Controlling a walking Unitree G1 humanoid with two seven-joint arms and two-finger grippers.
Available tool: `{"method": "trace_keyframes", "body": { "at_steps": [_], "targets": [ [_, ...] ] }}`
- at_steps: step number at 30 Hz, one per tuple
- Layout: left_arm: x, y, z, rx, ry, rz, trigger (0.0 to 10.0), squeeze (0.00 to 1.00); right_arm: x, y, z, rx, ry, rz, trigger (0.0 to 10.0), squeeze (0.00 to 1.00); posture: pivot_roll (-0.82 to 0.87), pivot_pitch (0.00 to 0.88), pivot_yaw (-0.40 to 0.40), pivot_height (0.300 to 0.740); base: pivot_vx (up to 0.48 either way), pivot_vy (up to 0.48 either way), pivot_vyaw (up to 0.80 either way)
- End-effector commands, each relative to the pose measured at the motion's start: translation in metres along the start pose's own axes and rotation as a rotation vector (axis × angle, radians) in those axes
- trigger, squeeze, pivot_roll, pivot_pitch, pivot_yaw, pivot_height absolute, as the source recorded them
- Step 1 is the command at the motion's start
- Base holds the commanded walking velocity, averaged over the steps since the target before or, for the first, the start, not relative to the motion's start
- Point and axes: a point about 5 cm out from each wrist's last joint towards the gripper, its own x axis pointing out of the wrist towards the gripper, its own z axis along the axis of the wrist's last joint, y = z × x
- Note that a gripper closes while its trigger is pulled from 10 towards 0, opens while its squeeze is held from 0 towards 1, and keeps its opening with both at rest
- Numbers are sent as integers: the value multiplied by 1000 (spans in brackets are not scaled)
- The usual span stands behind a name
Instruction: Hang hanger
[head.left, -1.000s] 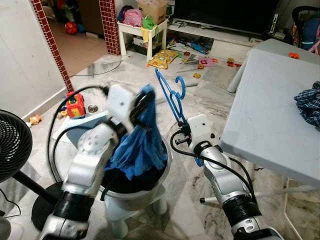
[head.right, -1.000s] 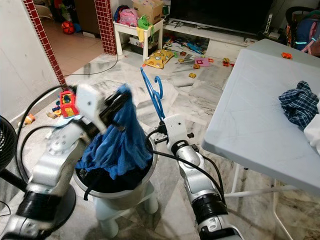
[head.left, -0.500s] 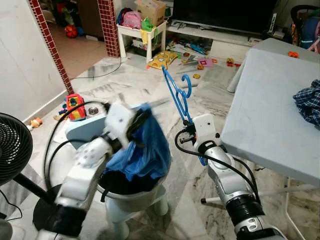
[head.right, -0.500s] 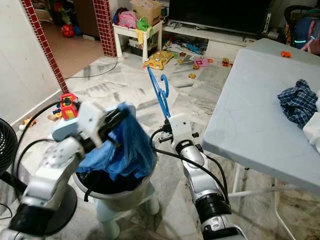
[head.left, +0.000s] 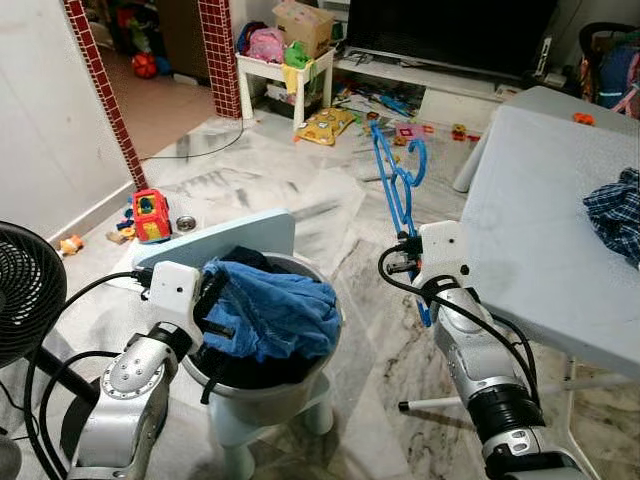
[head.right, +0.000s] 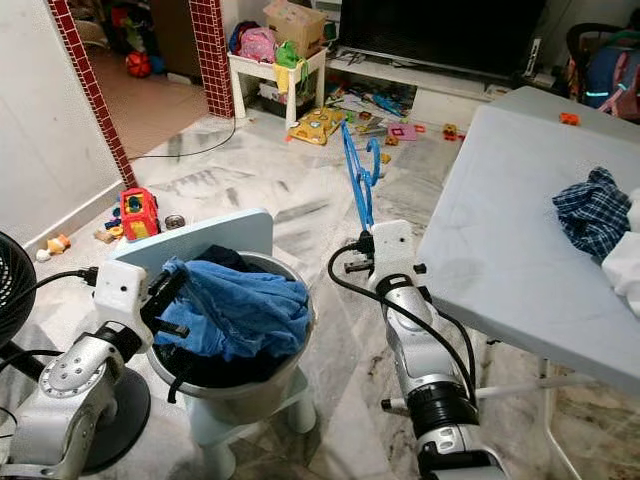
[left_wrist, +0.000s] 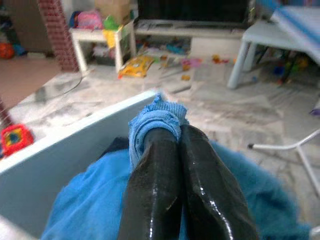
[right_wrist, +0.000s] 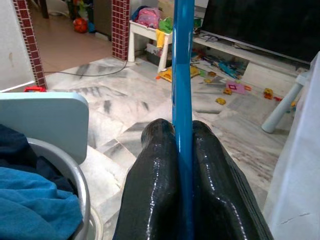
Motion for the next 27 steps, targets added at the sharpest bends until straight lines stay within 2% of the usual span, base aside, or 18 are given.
{"method": "trace_keyframes", "body": {
  "at_steps": [1, 3, 4, 8, 12, 14, 18, 22, 27],
  "targets": [
    [8, -4, 20, 32, -71, -15, 10000, 0, 3, -2, 6, 16, -12, -13, 10000, 0, -2, 0, -63, 740, 0, 0, 0],
    [9, -5, 22, 28, -75, -14, 10000, 0, 3, -2, 6, 16, -12, -14, 10000, 0, -2, 0, -63, 740, 0, 0, 0],
    [14, -8, 30, 31, -100, -17, 10000, 0, 4, -2, 7, 21, -16, -17, 10000, 0, -11, 0, -55, 740, 0, 0, 0],
    [21, -18, 40, 29, -135, -78, 10000, 0, 4, -3, 7, 29, -18, -25, 10000, 0, -20, 0, -48, 740, 0, 0, 0],
    [21, -21, 33, 15, -113, -83, 10000, 0, 2, -5, 5, 32, -2, -36, 10000, 0, -24, 0, -46, 740, 0, 0, -389],
    [16, -20, 24, -26, -88, -72, 10000, 0, -1, -11, 2, 31, 3, -54, 10000, 0, -30, 0, -45, 740, 0, 0, -800],
    [14, -24, 19, -58, -68, -90, 10000, 0, -3, -13, 0, 29, 10, -59, 10000, 0, -33, 0, -46, 740, 0, 0, -800],
    [16, -33, 14, -85, -56, -114, 10000, 0, -2, -11, -3, 35, 15, -60, 10000, 0, -33, 0, -45, 740, 0, 0, -800],
    [22, -31, 12, -89, -46, -110, 10000, 0, 3, -8, 3, 46, -1, -55, 10000, 0, -37, 0, -40, 740, 0, 0, -256]
  ]
}}
